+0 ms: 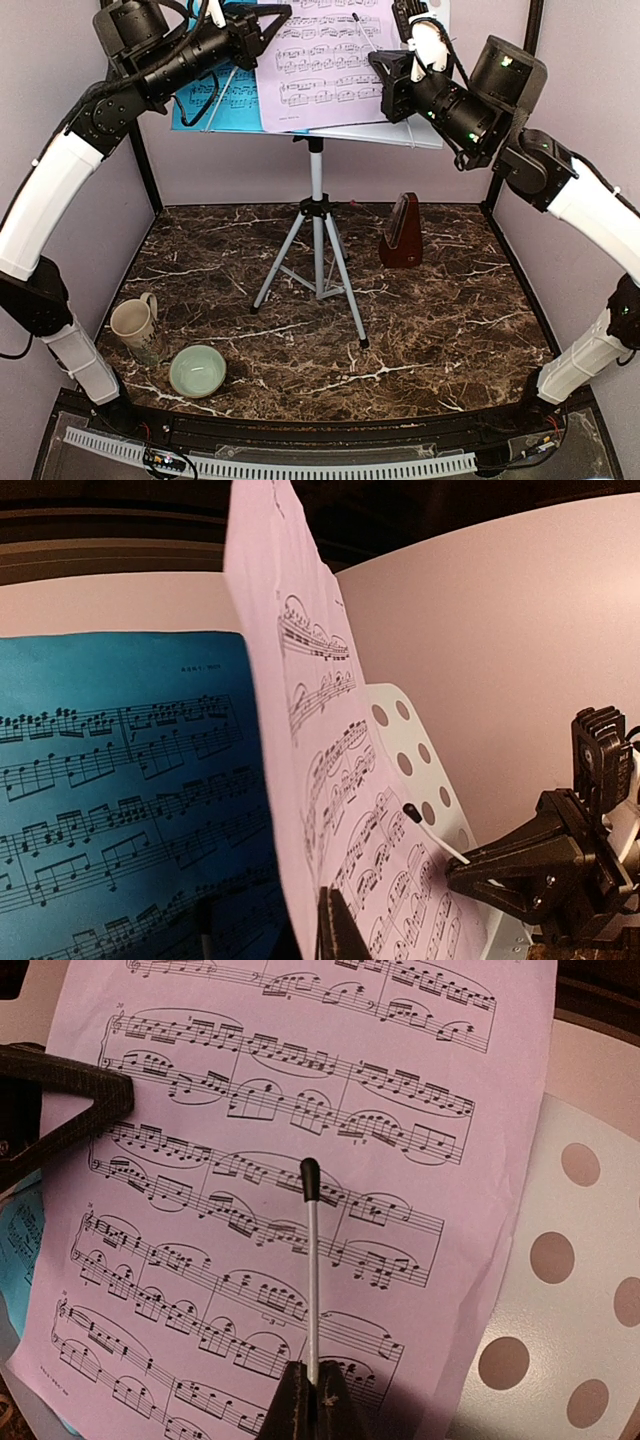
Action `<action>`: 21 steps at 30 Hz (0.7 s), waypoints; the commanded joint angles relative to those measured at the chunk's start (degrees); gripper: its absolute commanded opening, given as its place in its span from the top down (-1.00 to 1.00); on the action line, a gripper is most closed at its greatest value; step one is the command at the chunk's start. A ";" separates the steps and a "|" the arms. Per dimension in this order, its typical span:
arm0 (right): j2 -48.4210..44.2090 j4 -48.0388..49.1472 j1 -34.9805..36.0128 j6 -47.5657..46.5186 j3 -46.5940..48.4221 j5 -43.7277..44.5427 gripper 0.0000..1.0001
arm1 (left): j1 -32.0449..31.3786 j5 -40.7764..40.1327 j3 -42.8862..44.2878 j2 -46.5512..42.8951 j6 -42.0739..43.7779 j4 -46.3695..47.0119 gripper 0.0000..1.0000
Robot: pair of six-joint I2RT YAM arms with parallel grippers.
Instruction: Set up the instrument practice props
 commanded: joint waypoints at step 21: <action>-1.44 1.88 -0.28 -1.46 -1.60 -1.13 1.00 | 1.24 5.14 2.41 -0.19 -3.20 -3.16 0.39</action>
